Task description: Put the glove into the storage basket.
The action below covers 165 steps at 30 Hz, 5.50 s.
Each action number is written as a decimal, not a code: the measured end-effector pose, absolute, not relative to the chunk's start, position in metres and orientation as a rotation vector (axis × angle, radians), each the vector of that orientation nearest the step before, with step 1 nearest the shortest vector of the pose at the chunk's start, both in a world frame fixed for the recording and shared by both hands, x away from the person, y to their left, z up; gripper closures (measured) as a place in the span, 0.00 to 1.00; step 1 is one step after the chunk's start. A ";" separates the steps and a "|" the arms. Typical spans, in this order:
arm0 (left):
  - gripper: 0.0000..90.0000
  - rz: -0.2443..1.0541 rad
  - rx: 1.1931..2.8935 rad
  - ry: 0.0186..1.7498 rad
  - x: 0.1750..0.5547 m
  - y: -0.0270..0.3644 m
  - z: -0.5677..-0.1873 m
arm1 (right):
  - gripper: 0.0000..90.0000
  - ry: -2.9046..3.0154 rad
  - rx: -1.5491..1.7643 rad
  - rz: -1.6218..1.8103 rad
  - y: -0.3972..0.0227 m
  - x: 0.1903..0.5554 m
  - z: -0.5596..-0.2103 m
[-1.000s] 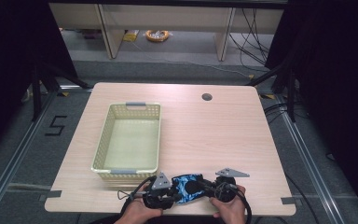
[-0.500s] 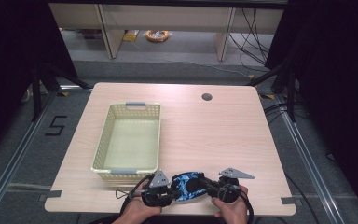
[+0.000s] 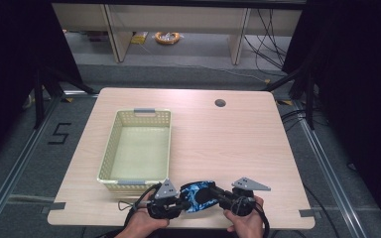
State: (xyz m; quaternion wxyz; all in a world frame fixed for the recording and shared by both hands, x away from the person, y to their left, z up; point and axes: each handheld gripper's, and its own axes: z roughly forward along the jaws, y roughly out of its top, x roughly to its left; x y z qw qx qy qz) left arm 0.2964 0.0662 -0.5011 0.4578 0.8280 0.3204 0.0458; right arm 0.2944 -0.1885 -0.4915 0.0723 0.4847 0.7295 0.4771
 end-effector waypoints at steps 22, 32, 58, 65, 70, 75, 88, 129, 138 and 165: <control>0.88 0.201 1.971 0.835 0.304 0.108 -0.455 | 0.90 2.193 1.284 1.541 -0.153 0.310 -0.444; 0.88 0.234 1.931 0.866 0.312 0.137 -0.427 | 0.90 2.182 1.192 1.604 -0.128 0.324 -0.419; 0.88 0.245 1.904 1.038 0.337 0.206 -0.419 | 0.90 2.279 1.172 1.607 -0.052 0.366 -0.408; 0.88 0.234 1.936 1.093 0.346 0.222 -0.429 | 0.90 2.290 1.233 1.601 -0.033 0.377 -0.424; 0.88 0.228 1.986 1.131 0.352 0.235 -0.441 | 0.90 2.343 1.240 1.566 -0.020 0.381 -0.439; 0.87 0.199 2.007 1.142 0.354 0.237 -0.447 | 0.90 2.379 1.256 1.528 -0.015 0.381 -0.445; 0.87 0.135 2.063 1.148 0.361 0.235 -0.454 | 0.89 2.491 1.244 1.383 -0.015 0.385 -0.453; 0.50 0.230 2.110 1.140 0.362 0.228 -0.435 | 0.47 2.439 1.114 1.271 -0.013 0.389 -0.431; 0.47 0.245 2.011 1.081 0.344 0.216 -0.421 | 0.45 2.421 1.066 1.327 -0.033 0.382 -0.421; 0.46 0.113 1.991 0.795 0.260 0.137 -0.448 | 0.45 2.279 1.095 1.427 -0.124 0.349 -0.423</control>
